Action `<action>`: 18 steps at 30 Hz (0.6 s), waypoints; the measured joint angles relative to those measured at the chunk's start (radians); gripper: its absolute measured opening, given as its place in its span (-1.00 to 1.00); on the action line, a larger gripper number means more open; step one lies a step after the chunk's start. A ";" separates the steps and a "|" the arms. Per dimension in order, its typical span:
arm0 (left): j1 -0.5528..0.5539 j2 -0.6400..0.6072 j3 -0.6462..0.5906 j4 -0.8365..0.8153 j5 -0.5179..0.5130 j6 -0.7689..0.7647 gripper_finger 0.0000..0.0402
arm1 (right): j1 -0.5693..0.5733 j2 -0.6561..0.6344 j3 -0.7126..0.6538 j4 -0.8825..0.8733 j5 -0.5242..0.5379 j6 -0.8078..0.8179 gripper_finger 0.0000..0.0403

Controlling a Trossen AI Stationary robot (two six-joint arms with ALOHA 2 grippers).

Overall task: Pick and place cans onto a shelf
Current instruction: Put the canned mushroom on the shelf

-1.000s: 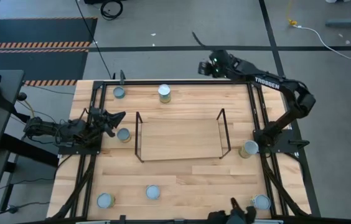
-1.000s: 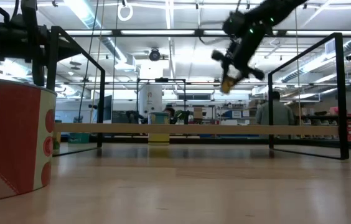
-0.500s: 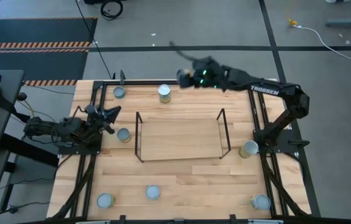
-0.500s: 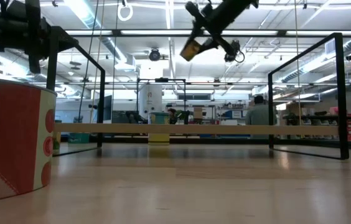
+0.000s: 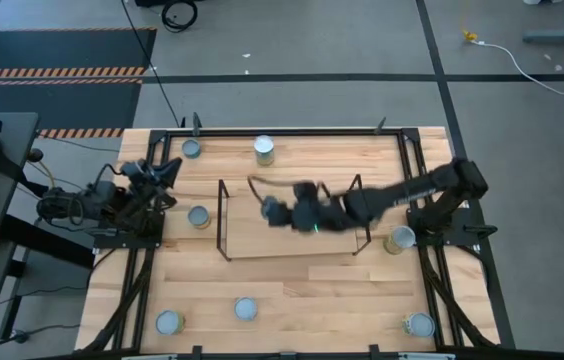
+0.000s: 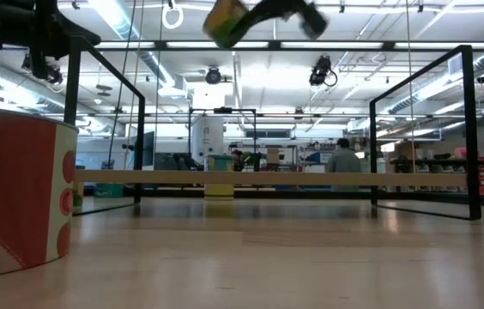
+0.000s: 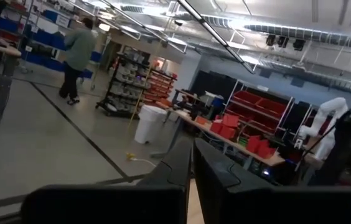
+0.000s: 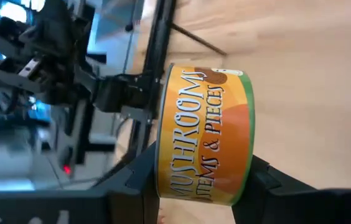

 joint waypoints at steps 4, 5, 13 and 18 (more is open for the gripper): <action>0.000 0.000 0.005 0.002 0.017 -0.016 -0.88 | 0.140 0.015 0.001 -0.032 0.219 0.267 -0.27; 0.000 0.000 0.005 0.001 0.018 -0.037 -0.88 | 0.167 0.025 -0.001 -0.052 0.271 0.329 -0.27; 0.000 0.000 0.005 -0.008 0.033 -0.174 -0.88 | 0.305 0.191 -0.001 -0.040 0.423 0.728 -0.27; 0.000 0.000 0.004 -0.015 0.079 -0.318 -0.88 | 0.319 0.297 -0.001 0.061 0.450 0.785 -0.27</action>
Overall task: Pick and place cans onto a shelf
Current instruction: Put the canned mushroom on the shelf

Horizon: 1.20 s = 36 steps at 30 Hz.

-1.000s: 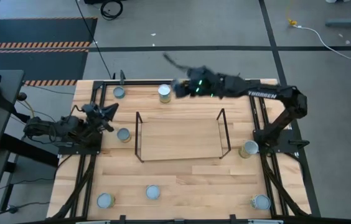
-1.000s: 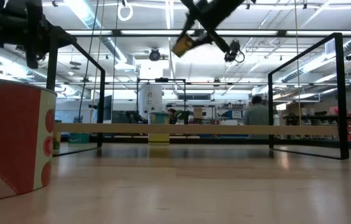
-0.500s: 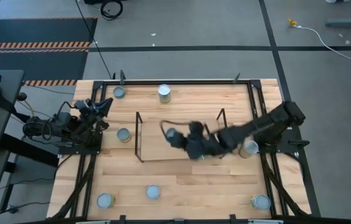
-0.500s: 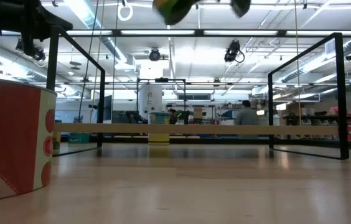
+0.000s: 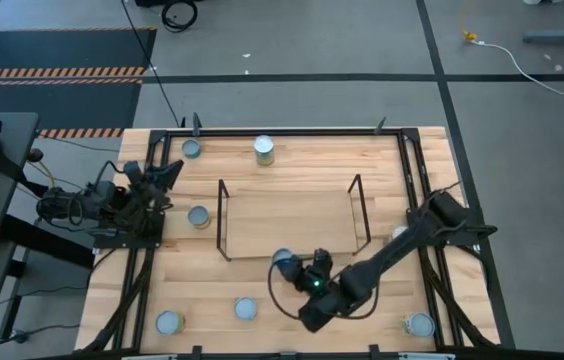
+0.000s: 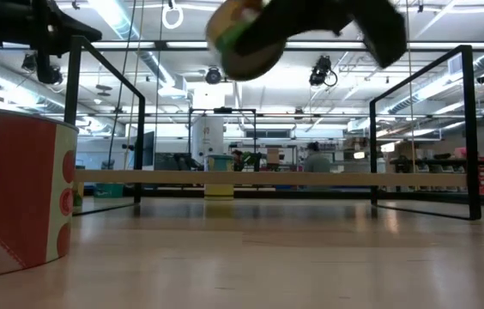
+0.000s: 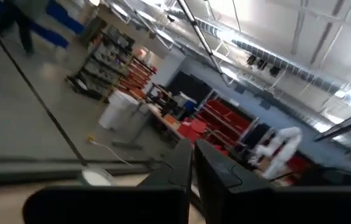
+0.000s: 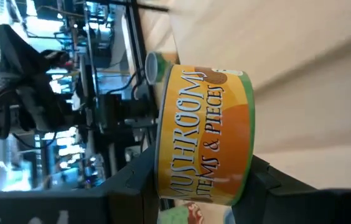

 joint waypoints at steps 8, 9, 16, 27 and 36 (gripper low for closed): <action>0.000 0.001 0.000 -0.023 0.311 -0.209 -0.88 | -0.083 0.043 0.002 -0.142 -0.094 -0.022 -0.26; 0.000 0.001 0.000 -0.026 0.356 -0.242 -0.88 | -0.093 0.041 0.000 -0.195 -0.122 -0.021 -0.26; 0.000 0.014 -0.001 -0.038 0.520 -0.362 -0.88 | -0.175 0.023 0.001 -0.284 -0.301 -0.077 -0.26; 0.000 0.014 -0.001 -0.052 0.500 -0.363 -0.88 | -0.232 0.027 0.001 -0.296 -0.367 -0.140 -0.11; 0.000 0.014 -0.001 -0.052 0.500 -0.338 -0.88 | -0.241 0.027 0.001 -0.298 -0.373 -0.193 0.00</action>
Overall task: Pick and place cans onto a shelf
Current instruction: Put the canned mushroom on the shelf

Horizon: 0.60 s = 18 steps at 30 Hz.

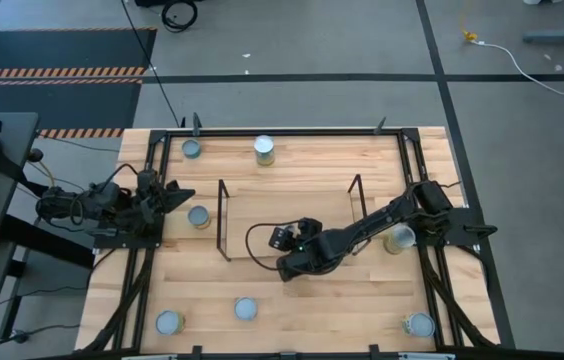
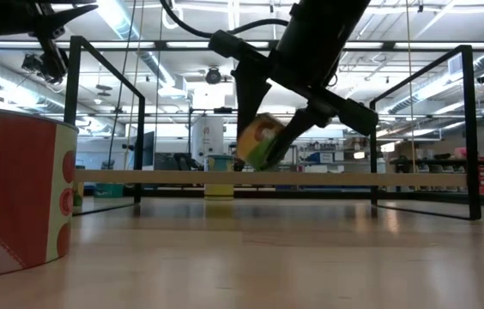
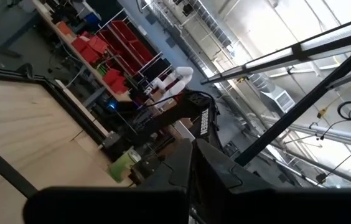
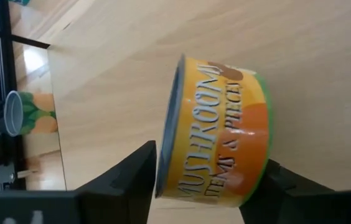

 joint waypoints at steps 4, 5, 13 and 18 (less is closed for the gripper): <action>0.000 0.000 0.000 0.000 -0.009 0.023 -0.88 | 0.000 0.000 0.000 -0.006 0.000 -0.002 0.15; 0.000 0.000 0.000 0.000 -0.016 0.025 -0.88 | 0.000 0.000 0.000 -0.011 0.000 -0.002 0.19; 0.000 0.000 0.000 0.000 -0.042 0.058 -0.88 | 0.006 -0.016 0.000 -0.088 -0.058 -0.014 0.57; 0.000 0.000 0.000 0.001 0.007 0.033 -0.88 | 0.006 -0.071 0.000 -0.095 -0.116 -0.174 0.70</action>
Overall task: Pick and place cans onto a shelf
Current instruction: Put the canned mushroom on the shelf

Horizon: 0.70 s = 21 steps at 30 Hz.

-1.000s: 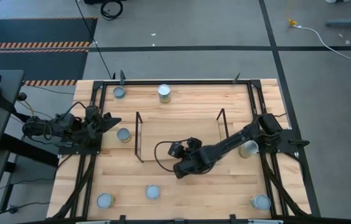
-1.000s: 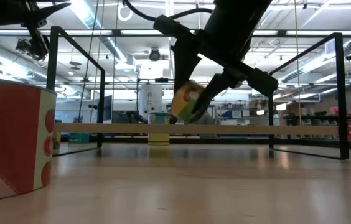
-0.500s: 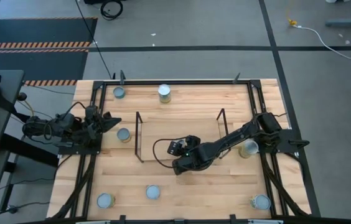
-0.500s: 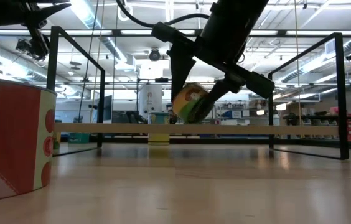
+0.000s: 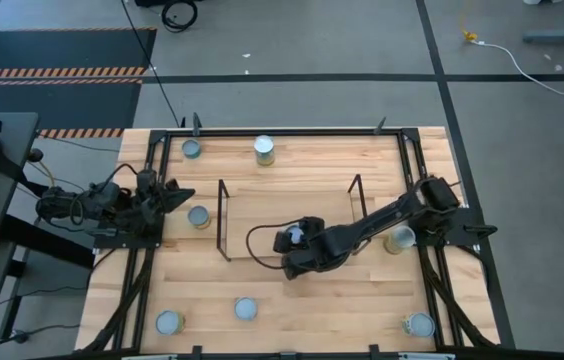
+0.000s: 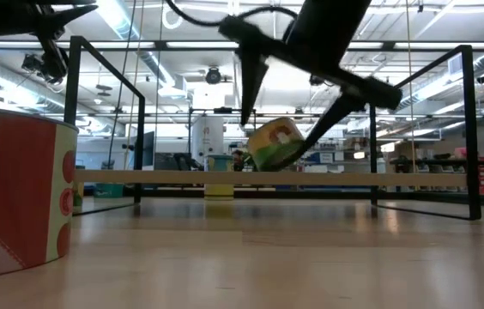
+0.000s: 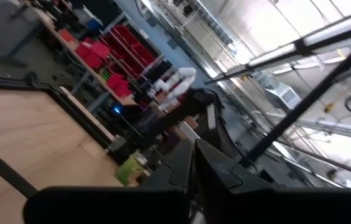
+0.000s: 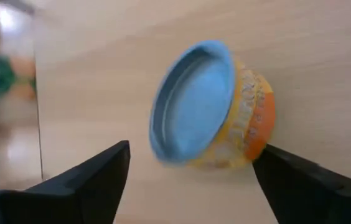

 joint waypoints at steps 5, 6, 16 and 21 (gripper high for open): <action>0.000 0.000 0.000 0.002 0.044 0.010 -0.88 | -0.037 -0.085 0.000 -0.120 -0.181 -0.188 0.73; 0.000 0.000 0.000 0.002 0.045 0.026 -0.88 | -0.048 -0.099 0.000 -0.154 -0.213 -0.221 0.73; 0.000 0.000 0.000 0.036 0.035 0.178 -0.88 | -0.156 -0.173 0.000 -0.069 -0.414 -0.739 0.72; 0.000 0.000 0.000 0.037 0.012 0.219 -0.88 | -0.186 -0.136 0.001 0.014 -0.462 -1.126 0.55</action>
